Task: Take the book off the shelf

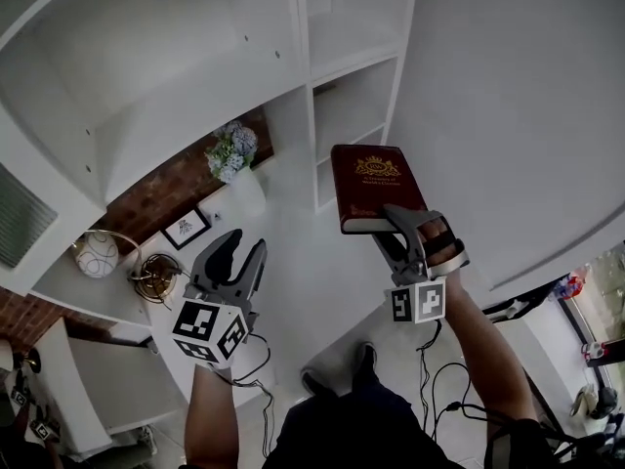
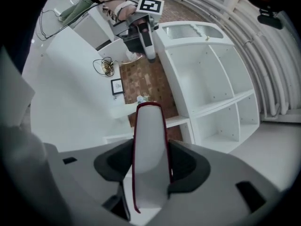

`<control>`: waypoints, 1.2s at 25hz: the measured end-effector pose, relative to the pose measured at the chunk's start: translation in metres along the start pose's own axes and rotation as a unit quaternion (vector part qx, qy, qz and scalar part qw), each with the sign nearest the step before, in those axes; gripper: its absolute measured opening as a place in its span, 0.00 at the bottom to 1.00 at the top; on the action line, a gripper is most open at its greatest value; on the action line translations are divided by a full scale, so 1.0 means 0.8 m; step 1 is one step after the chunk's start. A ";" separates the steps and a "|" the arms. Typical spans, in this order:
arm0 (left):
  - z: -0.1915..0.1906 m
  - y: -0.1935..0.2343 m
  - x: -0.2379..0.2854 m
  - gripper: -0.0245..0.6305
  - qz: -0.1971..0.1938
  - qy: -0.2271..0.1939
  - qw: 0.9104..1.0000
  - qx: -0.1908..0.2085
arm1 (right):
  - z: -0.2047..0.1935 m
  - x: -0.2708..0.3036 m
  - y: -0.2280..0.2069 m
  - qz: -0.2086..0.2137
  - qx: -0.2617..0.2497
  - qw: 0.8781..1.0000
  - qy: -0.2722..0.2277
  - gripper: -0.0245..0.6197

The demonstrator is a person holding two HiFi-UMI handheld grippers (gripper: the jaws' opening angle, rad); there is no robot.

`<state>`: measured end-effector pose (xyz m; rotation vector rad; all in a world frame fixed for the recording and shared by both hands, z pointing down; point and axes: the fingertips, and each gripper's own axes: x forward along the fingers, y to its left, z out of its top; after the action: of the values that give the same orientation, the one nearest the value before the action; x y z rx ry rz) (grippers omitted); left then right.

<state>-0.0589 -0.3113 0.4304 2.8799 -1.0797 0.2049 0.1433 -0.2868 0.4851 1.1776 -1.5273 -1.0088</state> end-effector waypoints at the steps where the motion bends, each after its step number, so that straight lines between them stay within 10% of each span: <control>1: -0.005 -0.002 0.002 0.29 0.002 0.004 1.000 -0.001 | 0.002 0.003 0.017 0.011 -0.001 1.000 -0.007 0.38; 30: -0.142 0.044 -0.021 0.29 0.094 0.101 0.988 -0.071 | 0.068 0.102 0.303 0.173 -0.025 0.977 -0.119 0.39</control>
<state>-0.1067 -0.3154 0.5406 2.5682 -1.2690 0.4018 0.0292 -0.3140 0.7187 0.7396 -1.8078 -0.9679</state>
